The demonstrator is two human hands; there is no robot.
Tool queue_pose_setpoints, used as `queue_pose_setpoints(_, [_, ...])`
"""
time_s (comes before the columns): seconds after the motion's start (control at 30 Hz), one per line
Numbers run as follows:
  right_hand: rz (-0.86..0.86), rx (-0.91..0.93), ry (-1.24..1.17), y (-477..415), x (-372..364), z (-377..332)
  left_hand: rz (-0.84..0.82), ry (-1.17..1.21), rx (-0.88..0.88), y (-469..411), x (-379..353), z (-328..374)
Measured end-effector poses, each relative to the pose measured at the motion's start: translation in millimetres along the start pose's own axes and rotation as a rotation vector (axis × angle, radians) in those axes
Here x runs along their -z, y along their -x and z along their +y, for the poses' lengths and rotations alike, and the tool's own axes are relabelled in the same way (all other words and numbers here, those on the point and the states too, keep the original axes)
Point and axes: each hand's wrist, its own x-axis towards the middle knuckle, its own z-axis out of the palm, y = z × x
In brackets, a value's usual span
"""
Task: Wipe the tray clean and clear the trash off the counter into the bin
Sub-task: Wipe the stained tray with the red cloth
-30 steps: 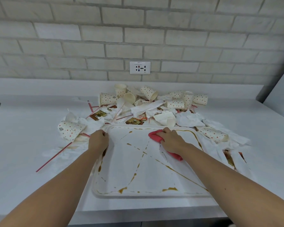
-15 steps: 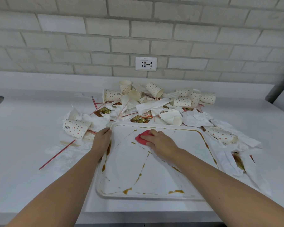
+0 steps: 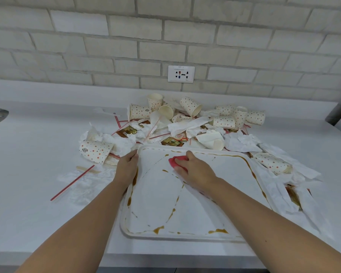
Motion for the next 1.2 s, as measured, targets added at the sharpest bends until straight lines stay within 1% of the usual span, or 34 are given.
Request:
queue_pose_setpoints(0.07, [0.005,0.008,-0.034,6,4,13,-0.005,0.009,0.037,-1,1,2])
queue_pose_setpoints(0.1, [0.015,-0.019,-0.026,7,6,22,-0.011,0.012,0.048,-2,1,2])
queue_pose_setpoints(0.23, [0.114,-0.293,0.032,-2,9,51,-0.035,0.034,0.044,-3,2,4])
queue_pose_setpoints(0.33, [0.098,-0.412,0.014,-19,6,40,-0.022,0.046,0.041,-2,0,5])
queue_pose_setpoints(0.47, [0.099,-0.467,0.004,-37,-1,5,-0.019,0.030,0.034,-2,-1,7])
queue_pose_setpoints(0.57, [0.091,-0.395,0.038,-45,-6,-19,-0.021,0.014,0.038,-2,0,6])
queue_pose_setpoints(0.63, [0.067,-0.281,0.057,-48,-8,-29,-0.024,0.010,0.045,-3,0,4])
queue_pose_setpoints(0.73, [0.033,-0.058,0.012,-42,-3,-23,-0.020,-0.007,0.048,-3,0,4])
queue_pose_setpoints(0.8, [0.029,0.014,-0.005,-34,2,-8,-0.016,-0.007,0.058,-3,0,5])
queue_pose_setpoints(0.87, [0.039,-0.030,0.041,-30,7,7,-0.012,0.022,0.067,-2,1,7])
queue_pose_setpoints(0.93, [0.048,-0.142,0.075,-31,8,13,-0.011,0.039,0.070,-1,0,10])
queue_pose_setpoints(1.03, [0.036,-0.259,0.092,-44,3,-5,-0.005,0.038,0.067,0,1,12])
queue_pose_setpoints(1.1, [0.049,-0.252,0.042,-51,-4,-27,0.001,0.027,0.059,0,1,11])
queue_pose_setpoints(1.2, [0.029,-0.099,-0.015,-57,-13,-58,0.005,0.034,0.029,1,0,12])
